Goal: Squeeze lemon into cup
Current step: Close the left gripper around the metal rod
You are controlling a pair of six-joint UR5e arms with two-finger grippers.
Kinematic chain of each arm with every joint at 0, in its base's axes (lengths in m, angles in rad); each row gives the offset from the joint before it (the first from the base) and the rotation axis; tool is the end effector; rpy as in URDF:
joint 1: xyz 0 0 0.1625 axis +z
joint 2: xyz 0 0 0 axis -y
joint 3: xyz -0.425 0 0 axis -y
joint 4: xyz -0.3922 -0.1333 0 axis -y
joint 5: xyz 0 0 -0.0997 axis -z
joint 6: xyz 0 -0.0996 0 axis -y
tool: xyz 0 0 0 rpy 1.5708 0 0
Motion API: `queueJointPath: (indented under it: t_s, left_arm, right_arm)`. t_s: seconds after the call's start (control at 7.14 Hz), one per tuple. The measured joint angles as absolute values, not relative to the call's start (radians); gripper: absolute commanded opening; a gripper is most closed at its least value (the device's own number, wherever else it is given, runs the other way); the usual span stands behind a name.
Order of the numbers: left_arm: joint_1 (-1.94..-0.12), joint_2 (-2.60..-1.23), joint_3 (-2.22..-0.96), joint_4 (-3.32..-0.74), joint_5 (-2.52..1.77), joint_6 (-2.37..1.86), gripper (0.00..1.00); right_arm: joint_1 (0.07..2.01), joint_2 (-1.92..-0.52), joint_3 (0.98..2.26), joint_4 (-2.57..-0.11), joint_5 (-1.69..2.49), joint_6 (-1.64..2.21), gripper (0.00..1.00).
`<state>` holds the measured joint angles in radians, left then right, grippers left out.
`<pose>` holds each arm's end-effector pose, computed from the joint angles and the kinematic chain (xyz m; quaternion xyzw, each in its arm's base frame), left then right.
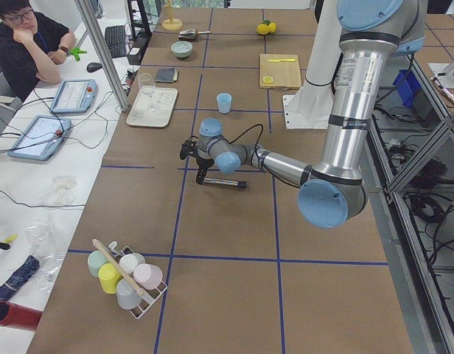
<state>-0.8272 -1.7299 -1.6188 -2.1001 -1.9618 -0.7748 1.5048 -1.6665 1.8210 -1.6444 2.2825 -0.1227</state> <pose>0.3271 -0.4965 0.5027 0.1314 0.3745 0.0556 0.9162 0.0383 -0.4559 0.5923 0.0478 -0.3469 -0.1023 0.9311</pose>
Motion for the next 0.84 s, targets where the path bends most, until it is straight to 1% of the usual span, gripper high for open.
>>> queueJointPath:
  t_s: [0.56,0.7,0.84]
  left_arm:
    - [-0.823,-1.719,-1.615,-2.100,-1.965,-0.775,0.64]
    - [-0.822,-1.719,-1.613,-2.101,-1.965,-0.776,0.63]
    - [-0.821,-1.719,-1.614,-2.101,-1.966,-0.778,0.60]
  right_arm:
    - [1.504,-1.666,1.820,-1.644,2.281,-0.124,1.00]
    - [1.504,-1.666,1.819,-1.644,2.281,-0.125,1.00]
    - [1.504,-1.667,1.818,-1.644,2.281,-0.125,1.00]
